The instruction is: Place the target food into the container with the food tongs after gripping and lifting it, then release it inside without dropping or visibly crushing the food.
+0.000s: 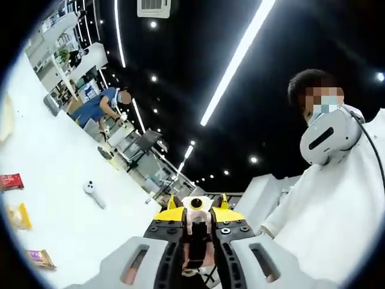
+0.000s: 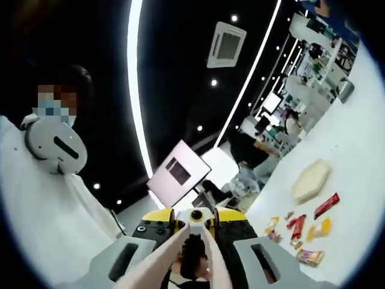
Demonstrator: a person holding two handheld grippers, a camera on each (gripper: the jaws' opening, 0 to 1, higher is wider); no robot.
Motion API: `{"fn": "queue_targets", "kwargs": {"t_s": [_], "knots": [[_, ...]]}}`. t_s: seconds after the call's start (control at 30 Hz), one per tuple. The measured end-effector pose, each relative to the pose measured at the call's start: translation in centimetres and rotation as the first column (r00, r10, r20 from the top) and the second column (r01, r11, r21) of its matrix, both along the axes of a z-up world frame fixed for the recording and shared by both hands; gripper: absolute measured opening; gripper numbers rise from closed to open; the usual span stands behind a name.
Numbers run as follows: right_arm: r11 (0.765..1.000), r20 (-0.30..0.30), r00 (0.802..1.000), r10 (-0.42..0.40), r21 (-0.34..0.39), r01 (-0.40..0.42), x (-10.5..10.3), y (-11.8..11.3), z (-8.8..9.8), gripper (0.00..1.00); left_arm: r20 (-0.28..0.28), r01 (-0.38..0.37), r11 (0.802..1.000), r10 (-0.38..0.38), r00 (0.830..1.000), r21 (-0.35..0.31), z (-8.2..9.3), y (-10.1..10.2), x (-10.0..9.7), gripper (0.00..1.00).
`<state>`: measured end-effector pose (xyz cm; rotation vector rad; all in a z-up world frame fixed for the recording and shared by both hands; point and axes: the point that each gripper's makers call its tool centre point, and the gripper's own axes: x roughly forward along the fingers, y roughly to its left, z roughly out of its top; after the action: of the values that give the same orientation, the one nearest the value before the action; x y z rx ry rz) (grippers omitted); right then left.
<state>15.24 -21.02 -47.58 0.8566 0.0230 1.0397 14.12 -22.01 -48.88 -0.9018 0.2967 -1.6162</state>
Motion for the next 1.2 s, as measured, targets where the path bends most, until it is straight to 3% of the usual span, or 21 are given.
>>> {"fn": "queue_targets", "kwargs": {"t_s": [0.1,0.23,0.37,0.4,0.43,0.47,0.5,0.57,0.63,0.67,0.7,0.8,0.83,0.87,0.93,1.0,1.03,1.07,1.13,1.17,1.2], "knots": [[1.0,0.003,1.0,-0.006,0.006,0.006,0.0,0.1,0.3,0.24,-0.013,-0.02,0.999,0.02,1.0,-0.034,0.2,0.2,0.0,0.13],[0.998,-0.017,0.998,-0.058,-0.027,0.057,0.9,-0.3,-0.3,0.23,-0.021,-0.103,0.995,0.103,0.994,0.018,-0.5,0.0,1.2,0.13],[0.996,-0.02,0.996,-0.084,-0.017,0.084,1.1,-0.5,-0.2,0.22,-0.052,-0.108,0.994,0.108,0.993,0.005,-0.2,0.0,1.1,0.13],[0.994,-0.022,0.993,-0.113,-0.019,0.112,1.4,-0.8,-0.2,0.21,-0.053,-0.155,0.988,0.156,0.986,0.02,-0.5,-0.1,1.5,0.15],[0.993,-0.012,0.993,-0.114,-0.019,0.114,1.3,-0.9,-0.1,0.22,-0.047,-0.216,0.975,0.219,0.975,0.05,-1.0,0.0,2.4,0.2],[0.977,0.017,0.98,-0.2,-0.076,0.201,2.4,-1.8,-0.5,0.22,-0.01,-0.27,0.961,0.271,0.963,0.054,-1.0,0.2,2.9,0.21],[0.989,-0.017,0.99,-0.138,-0.06,0.136,1.6,-1.0,-0.5,0.21,0.008,-0.248,0.968,0.247,0.969,0.051,-0.9,0.0,2.2,0.19],[0.99,-0.026,0.99,-0.142,-0.025,0.142,1.7,-1.3,-0.3,0.21,-0.064,-0.21,0.978,0.209,0.976,-0.006,-0.2,0.4,1.9,0.19],[0.988,-0.029,0.988,-0.15,-0.03,0.149,1.7,-1.6,-0.5,0.22,-0.047,-0.226,0.974,0.227,0.973,0.024,-0.8,0.5,2.2,0.21],[0.986,-0.039,0.985,-0.165,0.006,0.166,1.9,-2.2,-0.2,0.21,-0.039,-0.241,0.97,0.241,0.97,0.027,-0.9,0.6,2.4,0.18],[0.987,-0.057,0.987,-0.153,0.044,0.156,1.8,-2.5,0.0,0.22,-0.055,-0.25,0.968,0.25,0.967,0.006,-0.5,1.2,2.7,0.17],[0.983,-0.046,0.982,-0.183,0.021,0.184,1.9,-3.2,-0.1,0.22,-0.091,-0.262,0.964,0.257,0.962,-0.05,0.5,2.4,3.2,0.0],[0.987,-0.055,0.986,-0.158,0.03,0.16,1.6,-3.3,0.1,0.22,-0.147,-0.271,0.962,0.264,0.953,-0.028,0.2,3.0,3.7,0.04],[0.987,-0.05,0.986,-0.158,0.021,0.159,1.4,-3.2,0.2,0.23,-0.125,-0.273,0.962,0.268,0.955,-0.02,0.2,3.1,3.7,0.1],[0.989,-0.046,0.988,-0.144,0.017,0.145,1.1,-2.9,0.3,0.23,-0.076,-0.276,0.961,0.275,0.959,-0.01,0.3,3.0,3.3,0.11],[0.99,-0.052,0.989,-0.135,0.042,0.137,1.0,-2.7,0.6,0.23,-0.041,-0.22,0.976,0.22,0.975,0.014,0.4,2.5,2.3,0.15],[0.989,-0.053,0.989,-0.135,0.045,0.137,1.1,-2.7,0.6,0.24,-0.027,-0.185,0.982,0.186,0.982,0.03,0.4,2.2,1.8,0.23],[0.99,-0.051,0.99,-0.129,0.054,0.132,1.0,-2.7,0.8,0.24,0.048,-0.15,0.983,0.146,0.988,0.108,-0.3,1.6,0.9,0.29],[0.993,-0.047,0.993,-0.106,0.042,0.108,0.9,-2.2,0.9,0.24,0.12,-0.144,0.976,0.125,0.985,0.162,-0.7,1.1,0.3,0.34],[0.996,-0.038,0.996,-0.084,0.034,0.085,0.6,-1.9,0.9,0.24,0.151,-0.104,0.973,0.074,0.986,0.205,-1.0,0.7,-0.6,0.33],[0.997,-0.042,0.997,-0.07,0.028,0.072,0.5,-1.6,0.9,0.24,0.142,-0.071,0.974,0.04,0.989,0.215,-0.9,0.3,-1.1,0.32]]}}
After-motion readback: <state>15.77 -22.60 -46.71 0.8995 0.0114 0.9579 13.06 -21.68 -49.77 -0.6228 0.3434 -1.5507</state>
